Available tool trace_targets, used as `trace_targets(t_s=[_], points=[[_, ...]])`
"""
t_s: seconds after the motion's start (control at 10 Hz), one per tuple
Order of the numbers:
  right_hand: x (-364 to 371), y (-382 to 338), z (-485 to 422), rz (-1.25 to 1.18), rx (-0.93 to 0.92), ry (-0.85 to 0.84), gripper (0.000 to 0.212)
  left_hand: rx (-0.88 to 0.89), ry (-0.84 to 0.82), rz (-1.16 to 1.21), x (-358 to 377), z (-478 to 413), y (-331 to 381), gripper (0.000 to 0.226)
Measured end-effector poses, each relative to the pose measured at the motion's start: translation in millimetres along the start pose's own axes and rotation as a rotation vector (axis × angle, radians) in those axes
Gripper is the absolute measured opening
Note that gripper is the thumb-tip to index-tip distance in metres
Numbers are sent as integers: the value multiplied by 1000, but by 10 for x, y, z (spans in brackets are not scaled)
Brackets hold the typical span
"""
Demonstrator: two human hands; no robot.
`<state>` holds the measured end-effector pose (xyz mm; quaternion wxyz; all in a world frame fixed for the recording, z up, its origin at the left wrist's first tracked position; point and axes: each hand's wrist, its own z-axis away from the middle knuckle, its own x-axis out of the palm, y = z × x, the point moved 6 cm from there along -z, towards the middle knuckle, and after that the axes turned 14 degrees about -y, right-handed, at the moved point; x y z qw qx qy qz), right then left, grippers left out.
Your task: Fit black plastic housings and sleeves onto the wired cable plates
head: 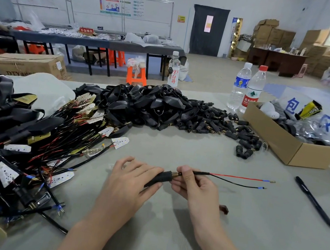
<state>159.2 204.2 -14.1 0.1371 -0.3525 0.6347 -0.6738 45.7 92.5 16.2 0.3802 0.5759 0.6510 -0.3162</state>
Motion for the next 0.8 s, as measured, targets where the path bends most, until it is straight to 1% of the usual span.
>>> trace_targets(t_s=[0.2,0.3,0.4,0.5,0.6,0.7,0.8], points=[[122,3,22,33,28,-118,24,14,-100,-107,-20,-51,82,31],[45,-84,33,-8,-4,-57,26,31,-143,-189,-177,-53,41,26],[-14,-183,2,-179,-3,-5,29,20,-134,-289,-488,-4,-258,23],[281,-191,-17,-220,87,-144,34,43,-130,-429,-882,122,-692,29],[790,-180,60,-145,221,-362,40,22,-164,-579,-1396,124,-1174,30],[1198,-334,186,-10,206,-573,53,-279,-290,-659,-2004,41,-1942,49],[1259,-708,300,-25,-35,-529,43,-503,-344,-571,-2493,27,-2291,68]])
